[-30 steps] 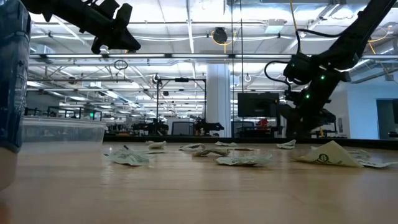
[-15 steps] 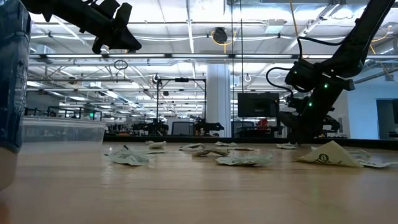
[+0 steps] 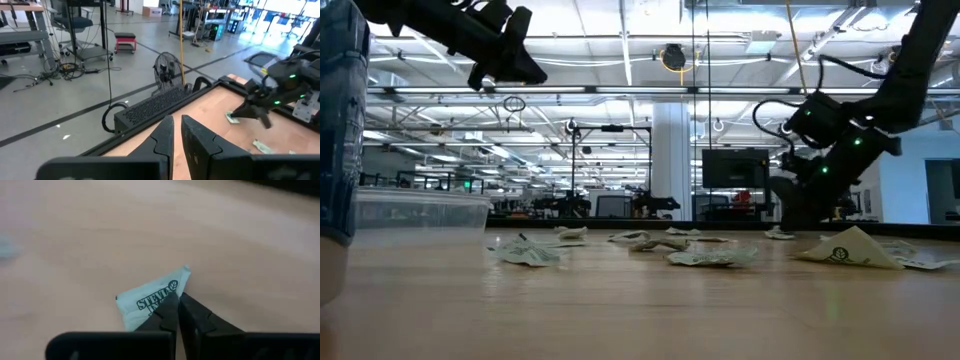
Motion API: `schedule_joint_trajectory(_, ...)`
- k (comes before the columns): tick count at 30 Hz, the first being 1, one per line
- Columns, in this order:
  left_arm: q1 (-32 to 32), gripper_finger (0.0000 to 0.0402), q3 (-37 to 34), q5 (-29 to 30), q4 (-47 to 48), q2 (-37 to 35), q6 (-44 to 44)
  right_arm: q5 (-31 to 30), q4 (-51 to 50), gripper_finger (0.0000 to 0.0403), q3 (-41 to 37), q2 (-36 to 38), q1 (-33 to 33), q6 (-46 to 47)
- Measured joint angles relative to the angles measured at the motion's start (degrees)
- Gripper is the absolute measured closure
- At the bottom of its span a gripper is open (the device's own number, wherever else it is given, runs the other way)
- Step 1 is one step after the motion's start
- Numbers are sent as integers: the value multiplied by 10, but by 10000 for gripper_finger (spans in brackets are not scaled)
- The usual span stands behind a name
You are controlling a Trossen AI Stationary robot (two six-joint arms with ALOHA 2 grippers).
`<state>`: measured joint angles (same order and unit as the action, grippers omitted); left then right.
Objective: Pick and place Stevia / Truvia into bins
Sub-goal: Put the stevia packet into the transparent container
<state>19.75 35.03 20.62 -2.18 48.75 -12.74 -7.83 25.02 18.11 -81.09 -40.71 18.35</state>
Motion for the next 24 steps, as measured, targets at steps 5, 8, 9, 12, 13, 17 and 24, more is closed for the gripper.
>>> schedule_joint_trajectory(5, 0, 362, 0, 0, 5, 0, -2, 168, 303, 402, -46, 1, 47, 47)
schedule_joint_trajectory(8, 0, 362, 0, 0, 6, 0, -13, 241, 439, 402, -61, 0, 89, 93)
schedule_joint_trajectory(9, 0, 362, 0, 0, 6, 0, -14, 245, 481, 402, -61, 0, 107, 106)
schedule_joint_trajectory(12, 0, 362, 0, 0, 7, 0, -14, 228, 543, 402, -48, 0, 171, 113)
schedule_joint_trajectory(13, 0, 362, 0, 0, 7, 0, -14, 208, 542, 402, -34, 0, 201, 106)
schedule_joint_trajectory(17, 0, 362, 0, 0, 7, 0, -20, 101, 386, 402, 79, -2, 303, 22)
schedule_joint_trajectory(24, 5, 362, 0, 4, -38, 0, -57, 36, 55, 403, 362, -127, 396, -131)
